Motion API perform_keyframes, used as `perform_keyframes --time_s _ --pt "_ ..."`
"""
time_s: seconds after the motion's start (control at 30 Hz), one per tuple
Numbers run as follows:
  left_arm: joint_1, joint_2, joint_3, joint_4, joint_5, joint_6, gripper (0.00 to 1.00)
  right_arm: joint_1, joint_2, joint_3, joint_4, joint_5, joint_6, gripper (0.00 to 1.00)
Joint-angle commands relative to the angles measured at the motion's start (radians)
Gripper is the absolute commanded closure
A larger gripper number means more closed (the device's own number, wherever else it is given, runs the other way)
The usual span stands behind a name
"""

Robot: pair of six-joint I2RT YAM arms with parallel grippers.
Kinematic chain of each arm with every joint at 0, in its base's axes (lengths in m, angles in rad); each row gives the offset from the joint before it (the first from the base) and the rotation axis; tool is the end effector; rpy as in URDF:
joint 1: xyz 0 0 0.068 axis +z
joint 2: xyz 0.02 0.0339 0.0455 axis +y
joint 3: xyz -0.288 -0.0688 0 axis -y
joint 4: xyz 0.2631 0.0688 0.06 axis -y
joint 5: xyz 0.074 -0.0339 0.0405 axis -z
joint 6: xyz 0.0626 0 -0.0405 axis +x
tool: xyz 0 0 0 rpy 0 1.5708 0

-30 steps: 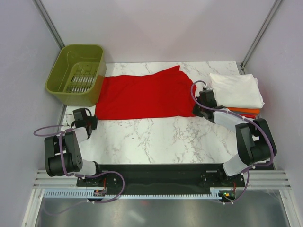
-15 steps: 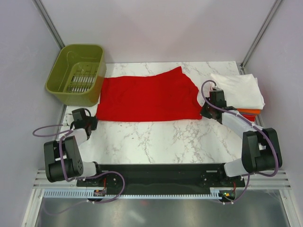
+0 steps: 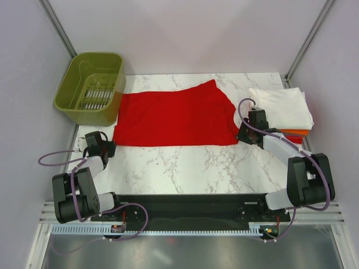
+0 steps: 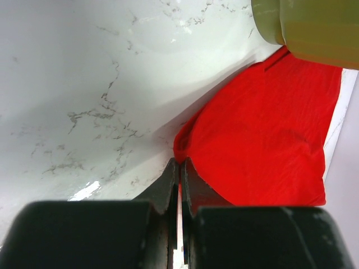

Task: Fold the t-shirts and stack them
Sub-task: Fold the tshirt

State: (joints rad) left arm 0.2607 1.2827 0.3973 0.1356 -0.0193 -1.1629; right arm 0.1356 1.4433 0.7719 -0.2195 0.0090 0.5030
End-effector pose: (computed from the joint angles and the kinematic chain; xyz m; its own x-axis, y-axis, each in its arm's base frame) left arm 0.2423 0.0659 0.1308 -0.0121 -0.9531 -0.3024 -0.7121 0.2205 -0.6666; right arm 0.3098 0.0417 0.1762 -0.7375 0.3859 -0.5542 0.2579 0.9194 0.2969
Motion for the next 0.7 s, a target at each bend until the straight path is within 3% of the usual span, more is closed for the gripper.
perform_keyframes --time_s 0.0,0.13,0.43,0.53,0.67 --pt "0.006 -0.008 -0.006 0.002 -0.021 0.054 0.98 0.024 -0.092 -0.025 0.002 0.042 -0.012 0.58" --pt "0.006 -0.010 -0.003 0.002 -0.018 0.055 0.98 0.059 -0.147 -0.028 0.002 0.010 -0.026 0.55" --pt "0.006 -0.008 0.000 0.002 -0.016 0.055 0.98 0.170 -0.089 0.027 -0.004 0.055 -0.023 0.65" --pt "0.006 -0.010 0.002 0.002 -0.014 0.058 0.98 0.183 -0.055 0.032 -0.001 0.085 -0.009 0.71" --pt "0.008 -0.008 0.000 0.002 -0.013 0.058 0.98 0.187 0.005 0.026 -0.001 0.201 -0.001 0.87"
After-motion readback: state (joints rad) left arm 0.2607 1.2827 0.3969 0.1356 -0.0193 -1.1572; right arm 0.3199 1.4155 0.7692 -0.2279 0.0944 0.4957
